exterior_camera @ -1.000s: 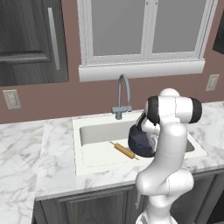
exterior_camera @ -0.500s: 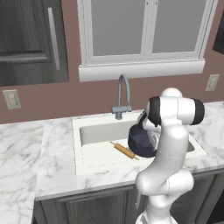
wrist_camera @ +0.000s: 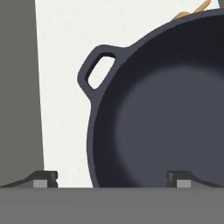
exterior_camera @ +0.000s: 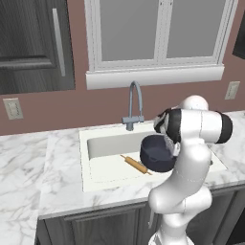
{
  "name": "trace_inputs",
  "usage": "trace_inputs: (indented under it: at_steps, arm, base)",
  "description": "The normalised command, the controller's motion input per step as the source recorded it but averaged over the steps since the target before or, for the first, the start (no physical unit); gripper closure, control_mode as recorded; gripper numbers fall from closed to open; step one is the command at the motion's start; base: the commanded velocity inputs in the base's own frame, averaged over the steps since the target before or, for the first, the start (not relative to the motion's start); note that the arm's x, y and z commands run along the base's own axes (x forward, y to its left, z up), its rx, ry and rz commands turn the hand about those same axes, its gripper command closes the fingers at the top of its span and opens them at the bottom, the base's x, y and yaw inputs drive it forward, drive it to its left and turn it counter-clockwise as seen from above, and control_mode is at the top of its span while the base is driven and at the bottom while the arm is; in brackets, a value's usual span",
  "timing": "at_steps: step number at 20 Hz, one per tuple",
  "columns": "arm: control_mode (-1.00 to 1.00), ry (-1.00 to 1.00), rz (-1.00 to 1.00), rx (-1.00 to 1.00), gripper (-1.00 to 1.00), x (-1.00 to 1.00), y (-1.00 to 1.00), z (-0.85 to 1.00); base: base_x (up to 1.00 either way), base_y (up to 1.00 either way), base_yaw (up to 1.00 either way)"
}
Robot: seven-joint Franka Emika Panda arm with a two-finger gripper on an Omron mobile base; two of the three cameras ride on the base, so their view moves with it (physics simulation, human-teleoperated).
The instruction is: Pick the pot and glass cup and place them in the sink. Then turn on the water.
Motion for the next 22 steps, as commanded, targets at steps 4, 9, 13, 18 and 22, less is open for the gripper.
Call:
trace_inputs:
  at_steps: [4, 9, 13, 18, 22]
  arm:
    - [-1.00, 0.00, 0.00, 0.00, -1.00, -0.14, 0.00, 0.49]
    - [-1.00, 0.00, 0.00, 0.00, -1.00, -0.28, 0.00, 0.47]
    - [-1.00, -0.01, 0.00, 0.00, -1.00, -0.41, 0.00, 0.55]
    - [-1.00, -0.06, 0.00, 0.00, -1.00, -0.56, 0.02, 0.62]
    - [-1.00, -0.06, 0.00, 0.00, -1.00, -0.72, 0.17, 0.62]
  base:
    - [0.00, 0.00, 0.00]
    - [0.00, 0.00, 0.00]
    - [0.00, 0.00, 0.00]
    - [0.00, 0.00, 0.00]
    - [0.00, 0.00, 0.00]
